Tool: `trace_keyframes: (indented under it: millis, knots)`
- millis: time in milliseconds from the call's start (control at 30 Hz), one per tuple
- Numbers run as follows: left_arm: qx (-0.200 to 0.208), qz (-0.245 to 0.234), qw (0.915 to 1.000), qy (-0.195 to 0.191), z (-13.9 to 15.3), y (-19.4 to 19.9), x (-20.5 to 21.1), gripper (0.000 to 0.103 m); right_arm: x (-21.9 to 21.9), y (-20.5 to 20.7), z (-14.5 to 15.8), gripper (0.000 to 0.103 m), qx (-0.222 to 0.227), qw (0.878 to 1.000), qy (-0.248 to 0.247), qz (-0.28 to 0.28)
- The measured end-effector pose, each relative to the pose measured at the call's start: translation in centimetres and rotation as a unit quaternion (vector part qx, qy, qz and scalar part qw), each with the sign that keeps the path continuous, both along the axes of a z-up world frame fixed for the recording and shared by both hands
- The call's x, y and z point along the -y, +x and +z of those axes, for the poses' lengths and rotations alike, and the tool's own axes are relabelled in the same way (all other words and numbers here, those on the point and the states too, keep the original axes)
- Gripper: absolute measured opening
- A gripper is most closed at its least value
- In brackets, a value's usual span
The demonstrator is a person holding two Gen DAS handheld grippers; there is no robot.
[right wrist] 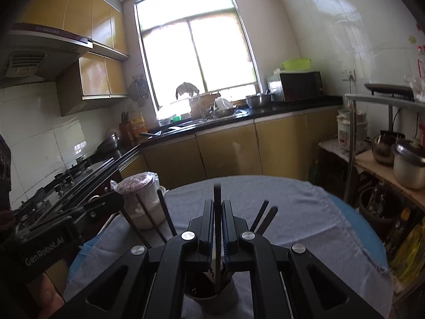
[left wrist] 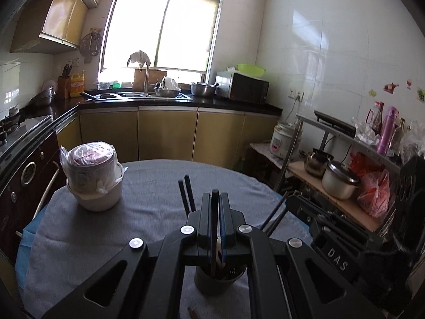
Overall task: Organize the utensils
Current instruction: 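Lower both chopsticks into the black cup and open both tools, then withdraw both open tools back to the chopsticks on the cloth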
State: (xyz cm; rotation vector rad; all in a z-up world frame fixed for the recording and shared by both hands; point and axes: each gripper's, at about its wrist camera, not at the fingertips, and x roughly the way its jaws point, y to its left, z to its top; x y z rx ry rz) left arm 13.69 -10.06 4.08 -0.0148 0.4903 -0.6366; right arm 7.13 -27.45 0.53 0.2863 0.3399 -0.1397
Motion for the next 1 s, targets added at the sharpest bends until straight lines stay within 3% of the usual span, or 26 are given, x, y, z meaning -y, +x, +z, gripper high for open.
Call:
trace_keyframes:
  millis: [100, 167, 233, 267, 333, 567, 700, 767, 1000]
  knots:
    - [-0.014, -0.007, 0.9999, 0.006, -0.2, -0.3, -0.4, 0.008, 0.1, -0.2, 0.0, 0.007, -0.001, 1.0, 0.002, 0.002]
    - [-0.025, -0.009, 0.9996, 0.01, -0.3, -0.4, -0.8, 0.027, 0.1, -0.3, 0.0, 0.008, -0.004, 1.0, 0.005, 0.005]
    - [-0.025, -0.003, 0.9997, 0.007, -0.5, -1.0, -1.6, 0.053, 0.2, -0.8, 0.0, 0.009, -0.005, 1.0, 0.013, 0.007]
    - [-0.021, 0.0, 0.9998, 0.006, -0.5, -1.3, -1.9, 0.055, 0.2, -1.0, 0.0, 0.011, -0.004, 1.0, 0.016, 0.008]
    - [-0.015, 0.003, 0.9998, 0.01, -0.7, -2.1, -2.7, 0.057, 0.2, -1.8, 0.0, 0.016, -0.001, 1.0, 0.024, 0.009]
    - [-0.021, 0.026, 0.9983, 0.049, -3.7, -5.1, -5.0, 0.072, 0.6, -4.9, -2.4, 0.017, -0.016, 0.998, 0.052, 0.013]
    - [-0.065, 0.038, 0.9943, 0.076, -6.8, -6.0, -5.8, 0.073, 0.7, -6.3, -5.0, 0.018, -0.046, 0.996, 0.08, 0.017]
    - [-0.087, 0.044, 0.992, 0.08, -8.2, -6.2, -6.3, 0.073, 0.6, -6.8, -6.3, 0.023, -0.063, 0.994, 0.088, 0.02]
    - [-0.149, 0.07, 0.9802, 0.11, -13.0, -7.2, -8.4, 0.073, -0.1, -8.0, -11.5, 0.024, -0.127, 0.984, 0.116, 0.036]
